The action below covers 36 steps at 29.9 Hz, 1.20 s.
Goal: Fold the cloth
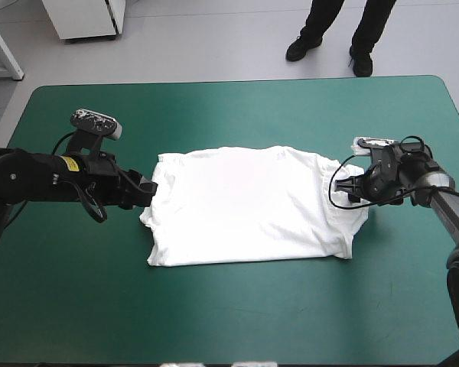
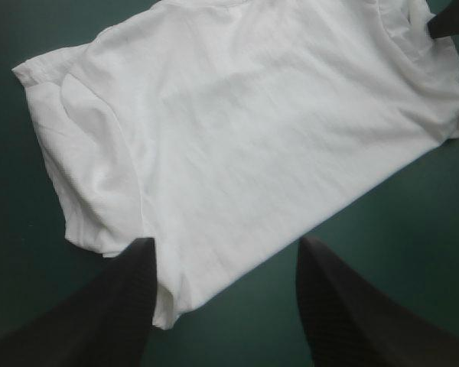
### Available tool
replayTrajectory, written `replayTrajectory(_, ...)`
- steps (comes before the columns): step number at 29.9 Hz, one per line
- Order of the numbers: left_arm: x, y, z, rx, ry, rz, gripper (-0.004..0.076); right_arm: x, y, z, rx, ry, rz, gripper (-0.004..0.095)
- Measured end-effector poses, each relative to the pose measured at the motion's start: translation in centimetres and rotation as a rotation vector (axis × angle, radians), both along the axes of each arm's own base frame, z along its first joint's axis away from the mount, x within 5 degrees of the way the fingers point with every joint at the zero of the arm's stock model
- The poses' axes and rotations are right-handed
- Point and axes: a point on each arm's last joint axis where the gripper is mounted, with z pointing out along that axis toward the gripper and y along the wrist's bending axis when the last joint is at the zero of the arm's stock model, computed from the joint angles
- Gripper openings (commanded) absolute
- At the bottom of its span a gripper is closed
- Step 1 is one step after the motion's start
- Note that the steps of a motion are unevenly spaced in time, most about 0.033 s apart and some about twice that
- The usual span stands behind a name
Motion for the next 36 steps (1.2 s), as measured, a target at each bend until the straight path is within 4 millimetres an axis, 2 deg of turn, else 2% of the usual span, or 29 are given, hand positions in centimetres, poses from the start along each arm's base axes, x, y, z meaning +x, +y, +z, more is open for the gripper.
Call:
replayTrajectory(3,0.0,0.0,0.0,0.0,0.0,-0.001,0.0405,0.5,-0.1,-1.4,-0.005,0.036,-0.004,0.0559)
replayTrajectory(5,0.0,0.0,0.0,0.0,0.0,-0.001,0.0405,0.8,-0.1,-2.2,-0.007,0.058,-0.003,0.0489)
replayTrajectory(8,0.0,0.0,0.0,0.0,-0.001,-0.001,0.0405,1.1,-0.1,-2.4,-0.004,0.056,-0.006,0.0333)
replayTrajectory(13,0.0,0.0,0.0,0.002,0.002,-0.002,0.0405,1.5,-0.1,-2.7,-0.002,0.058,-0.007,0.0003)
replayTrajectory(22,-0.1,0.0,0.0,0.006,0.006,-0.007,0.0405,2.2,0.0,-1.8,-0.006,0.099,-0.001,-0.0013)
replayTrajectory(24,-0.1,0.0,0.0,0.006,0.007,-0.007,0.0404,2.2,0.1,-0.9,0.0,0.104,0.012,-0.0013)
replayTrajectory(27,-0.1,0.0,-0.1,0.007,0.011,-0.008,0.0404,2.3,0.6,1.5,0.056,0.067,0.044,-0.0013)
replayTrajectory(31,-0.1,0.0,-0.1,0.008,0.011,-0.009,0.0403,1.7,2.3,4.2,0.115,0.029,0.131,-0.0013)
replayTrajectory(36,-0.1,0.0,-0.1,0.011,0.01,-0.007,0.0403,1.1,6.1,4.1,0.13,0.036,0.246,-0.0013)
